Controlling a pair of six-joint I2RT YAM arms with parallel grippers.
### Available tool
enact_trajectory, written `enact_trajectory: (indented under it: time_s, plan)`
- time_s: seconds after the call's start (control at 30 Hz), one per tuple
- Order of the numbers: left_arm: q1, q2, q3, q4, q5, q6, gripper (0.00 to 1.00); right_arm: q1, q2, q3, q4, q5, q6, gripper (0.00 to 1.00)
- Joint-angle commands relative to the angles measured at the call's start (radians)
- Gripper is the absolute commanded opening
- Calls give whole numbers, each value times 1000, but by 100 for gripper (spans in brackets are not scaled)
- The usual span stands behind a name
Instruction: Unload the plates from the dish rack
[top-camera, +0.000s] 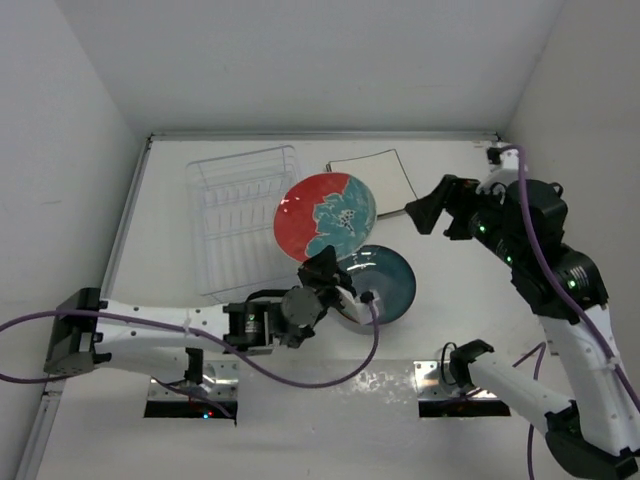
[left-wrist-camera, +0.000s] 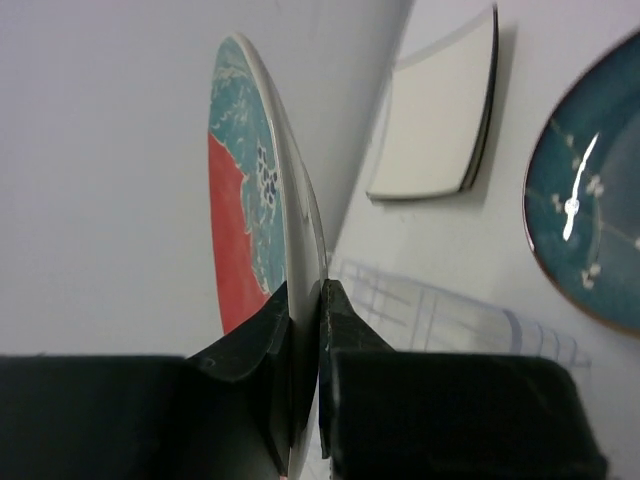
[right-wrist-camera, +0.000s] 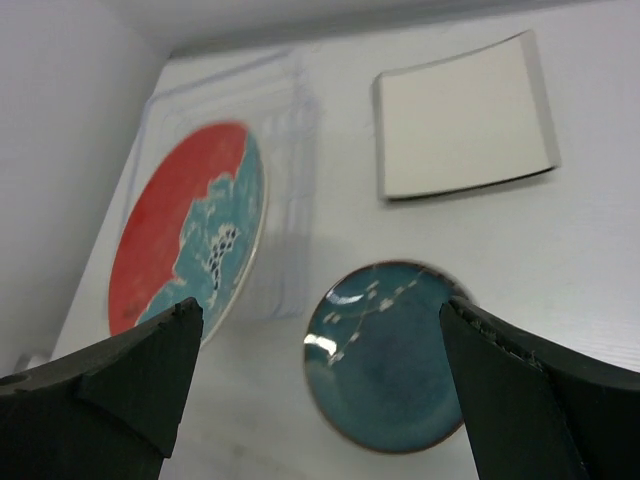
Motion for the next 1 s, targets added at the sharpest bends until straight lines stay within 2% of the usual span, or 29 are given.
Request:
enact_trajectory:
  time_s: [0.0, 0.1, 0.27, 0.3, 0.37, 0.4, 0.43, 0.57, 0.63, 0.7, 0.73, 0.77, 0.8, 0.83, 0.87, 0.9, 0.93, 0.97]
  plan:
    - [-126, -114, -66, 520, -85, 347, 0, -1, 138, 9, -21, -381, -37, 98]
    - [-160, -122, -155, 562, -83, 388, 0, -1, 161, -48, 62, -456, -24, 96]
    - [-160, -97, -149, 502, -99, 317, 0, -1, 175, -58, 102, -468, -27, 96]
    - [-257, -90, -155, 488, -105, 319, 0, -1, 172, -71, 110, -468, -24, 92]
    - [-261, -74, -158, 508, -111, 325, 0, 1, 167, -84, 123, -456, -15, 81]
    - [-263, -70, -155, 517, -117, 327, 0, -1, 164, -106, 130, -456, -12, 67]
    - [-263, -65, -154, 522, -119, 325, 0, 1, 164, -120, 134, -452, -5, 62]
    - [-267, -58, -155, 514, -122, 314, 0, -1, 176, -199, 230, -519, 29, 51]
    - [-269, -51, -155, 511, -119, 308, 0, 1, 193, -253, 286, -576, 74, 49]
    - [-269, -45, -155, 506, -120, 305, 0, 1, 203, -281, 335, -614, 92, 41]
    - [-267, -44, -155, 503, -120, 304, 1, -1, 206, -282, 335, -610, 91, 33]
    - [-267, -44, -155, 494, -120, 299, 10, 1, 206, -281, 317, -573, 85, 11]
    - [-269, -42, -151, 479, -122, 290, 19, -1, 203, -269, 306, -545, 68, 3]
    - [-267, -44, -139, 429, -123, 262, 43, -2, 196, -246, 260, -472, 51, 0]
    - [-267, -44, -131, 398, -126, 244, 55, -4, 195, -232, 230, -472, 33, 0]
    - [-267, -47, -120, 369, -134, 224, 64, -14, 195, -217, 194, -370, -9, 0]
    - [-269, -47, -108, 340, -141, 201, 77, -27, 196, -206, 133, -325, -30, 0]
    - [-267, -53, -70, 242, -145, 146, 93, -72, 196, -195, 104, -265, -53, 0]
